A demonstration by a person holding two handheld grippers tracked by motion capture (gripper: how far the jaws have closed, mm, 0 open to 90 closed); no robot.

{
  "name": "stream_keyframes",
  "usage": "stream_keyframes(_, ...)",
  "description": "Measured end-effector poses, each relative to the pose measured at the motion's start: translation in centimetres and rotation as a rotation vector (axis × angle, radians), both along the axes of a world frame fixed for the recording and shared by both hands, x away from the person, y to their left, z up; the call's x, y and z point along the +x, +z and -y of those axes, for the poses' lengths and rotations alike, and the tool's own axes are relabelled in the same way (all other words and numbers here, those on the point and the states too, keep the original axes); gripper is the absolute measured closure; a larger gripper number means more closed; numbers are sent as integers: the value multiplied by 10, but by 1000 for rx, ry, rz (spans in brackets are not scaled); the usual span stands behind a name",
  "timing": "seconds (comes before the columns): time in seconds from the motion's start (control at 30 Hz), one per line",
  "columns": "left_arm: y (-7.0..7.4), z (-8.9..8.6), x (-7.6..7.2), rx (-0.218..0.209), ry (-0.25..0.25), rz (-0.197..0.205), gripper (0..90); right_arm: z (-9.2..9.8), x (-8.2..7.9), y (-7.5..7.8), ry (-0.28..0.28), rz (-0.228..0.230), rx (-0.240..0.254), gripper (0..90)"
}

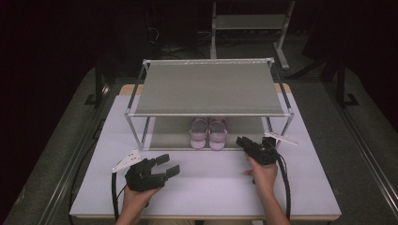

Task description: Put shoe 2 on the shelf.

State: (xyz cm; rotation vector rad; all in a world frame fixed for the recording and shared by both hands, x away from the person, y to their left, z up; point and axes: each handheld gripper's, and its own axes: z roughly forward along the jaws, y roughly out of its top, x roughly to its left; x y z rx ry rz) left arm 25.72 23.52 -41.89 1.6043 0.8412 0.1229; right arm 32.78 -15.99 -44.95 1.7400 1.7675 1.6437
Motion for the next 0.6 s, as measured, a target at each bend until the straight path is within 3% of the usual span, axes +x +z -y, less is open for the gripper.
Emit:
stream_keyframes(0.33,0,3,-1,17,-10,9,276,11,-12,2,10,-25,-7,624)
stream_keyframes(0.6,0,3,-1,26,-10,16,276,20,-19,3,33,-37,-49,584)
